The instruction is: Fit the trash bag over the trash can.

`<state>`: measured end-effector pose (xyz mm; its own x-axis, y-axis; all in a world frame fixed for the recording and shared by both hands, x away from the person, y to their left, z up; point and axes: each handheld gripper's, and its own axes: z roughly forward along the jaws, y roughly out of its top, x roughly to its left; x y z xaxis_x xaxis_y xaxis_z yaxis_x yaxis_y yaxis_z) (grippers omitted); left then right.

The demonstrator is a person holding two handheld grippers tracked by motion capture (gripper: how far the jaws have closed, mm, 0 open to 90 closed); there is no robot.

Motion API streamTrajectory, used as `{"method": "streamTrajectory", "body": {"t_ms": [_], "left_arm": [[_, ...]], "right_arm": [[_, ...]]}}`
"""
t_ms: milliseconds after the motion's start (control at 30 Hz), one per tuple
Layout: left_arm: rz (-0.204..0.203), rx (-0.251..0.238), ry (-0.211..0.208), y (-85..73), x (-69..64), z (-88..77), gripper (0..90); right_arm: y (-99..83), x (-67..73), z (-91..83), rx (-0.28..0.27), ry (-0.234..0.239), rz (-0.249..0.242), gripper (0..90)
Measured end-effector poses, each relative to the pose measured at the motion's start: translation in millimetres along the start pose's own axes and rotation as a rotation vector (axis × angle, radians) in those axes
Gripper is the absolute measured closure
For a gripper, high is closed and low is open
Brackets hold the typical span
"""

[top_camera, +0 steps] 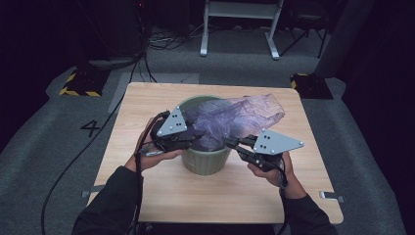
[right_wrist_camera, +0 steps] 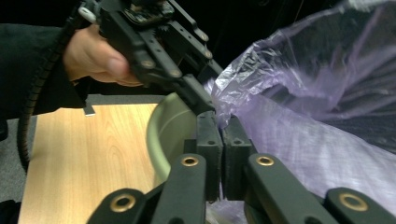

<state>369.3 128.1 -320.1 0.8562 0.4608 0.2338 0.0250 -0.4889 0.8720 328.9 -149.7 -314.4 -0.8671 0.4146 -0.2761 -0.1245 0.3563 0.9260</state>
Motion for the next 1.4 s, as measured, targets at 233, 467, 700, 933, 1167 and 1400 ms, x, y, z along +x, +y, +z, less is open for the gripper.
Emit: {"method": "streamTrajectory", "body": {"t_ms": [233, 467, 700, 933, 1167, 1400], "left_arm": [[0.024, -0.008, -0.008, -7.8, 0.2, -8.4, 89.1], [0.035, -0.022, -0.012, -15.8, -3.9, -16.9, 89.5], [0.009, -0.049, -0.017, -30.7, -3.4, -25.1, 89.5], [-0.014, -0.082, -0.031, -38.7, -4.8, -29.4, 89.5], [-0.044, -0.104, -0.027, -47.1, -7.6, -30.7, 89.2], [-0.04, -0.112, -0.019, -46.9, -9.8, -34.8, 84.2]], "right_arm": [[-1.6, 6.8, -2.5, -0.006, 0.02, 0.007, 83.6], [-3.1, 11.2, -10.5, -0.013, -0.006, 0.012, 57.9], [-9.9, 4.3, -36.2, -0.003, -0.111, 0.066, 39.0], [-17.6, -13.0, -47.9, 0.004, -0.283, 0.113, 25.6], [-23.0, -24.1, -37.3, -0.009, -0.196, 0.216, 24.6], [-20.7, -14.4, -16.1, -0.018, -0.098, 0.159, 74.4]]}}
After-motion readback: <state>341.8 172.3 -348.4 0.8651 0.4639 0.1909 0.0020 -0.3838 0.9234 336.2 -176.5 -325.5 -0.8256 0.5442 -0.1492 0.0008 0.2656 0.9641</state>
